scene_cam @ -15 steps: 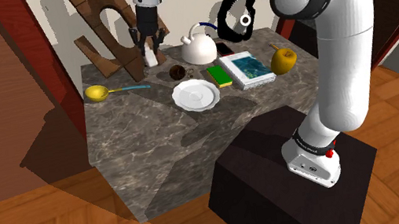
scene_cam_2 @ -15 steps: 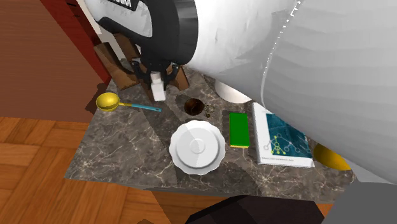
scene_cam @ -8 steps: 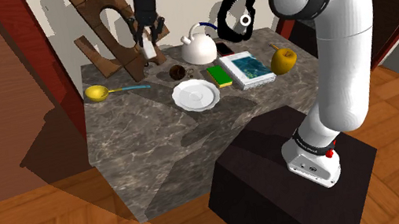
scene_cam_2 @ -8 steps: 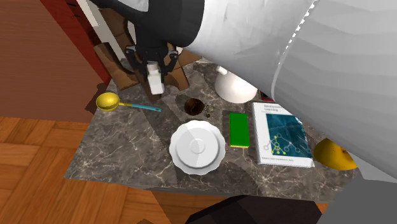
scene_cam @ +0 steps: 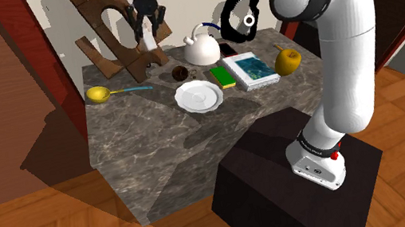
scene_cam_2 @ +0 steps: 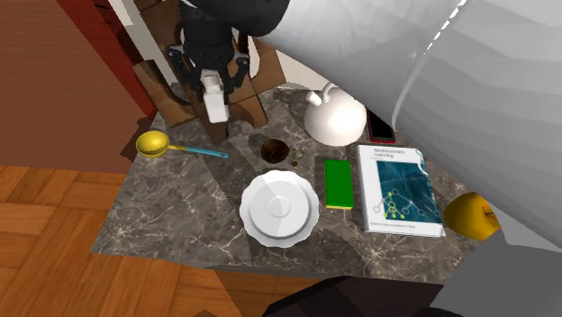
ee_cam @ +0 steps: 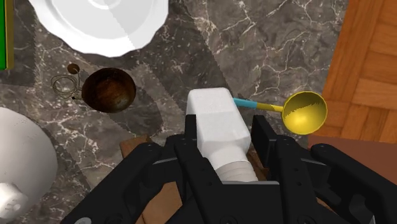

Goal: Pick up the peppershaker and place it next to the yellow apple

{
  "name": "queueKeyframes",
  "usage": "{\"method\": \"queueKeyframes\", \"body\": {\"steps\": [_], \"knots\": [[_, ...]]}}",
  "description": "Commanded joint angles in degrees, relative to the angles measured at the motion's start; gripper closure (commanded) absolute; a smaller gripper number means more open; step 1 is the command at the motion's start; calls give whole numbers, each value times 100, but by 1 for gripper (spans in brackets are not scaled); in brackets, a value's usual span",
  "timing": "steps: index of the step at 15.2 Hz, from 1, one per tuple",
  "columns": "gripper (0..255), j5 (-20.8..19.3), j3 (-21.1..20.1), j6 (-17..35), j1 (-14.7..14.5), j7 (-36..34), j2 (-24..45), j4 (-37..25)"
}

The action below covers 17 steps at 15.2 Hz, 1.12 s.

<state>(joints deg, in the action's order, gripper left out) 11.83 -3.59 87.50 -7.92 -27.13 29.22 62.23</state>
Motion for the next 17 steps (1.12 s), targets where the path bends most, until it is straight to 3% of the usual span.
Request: {"method": "queueKeyframes", "body": {"steps": [1,8,17], "knots": [[255,19,19,75,63,91,-298,393],[255,101,215,631,440,775,-1929,2719],[255,10,616,775,870,1642,-3486,4606]]}}
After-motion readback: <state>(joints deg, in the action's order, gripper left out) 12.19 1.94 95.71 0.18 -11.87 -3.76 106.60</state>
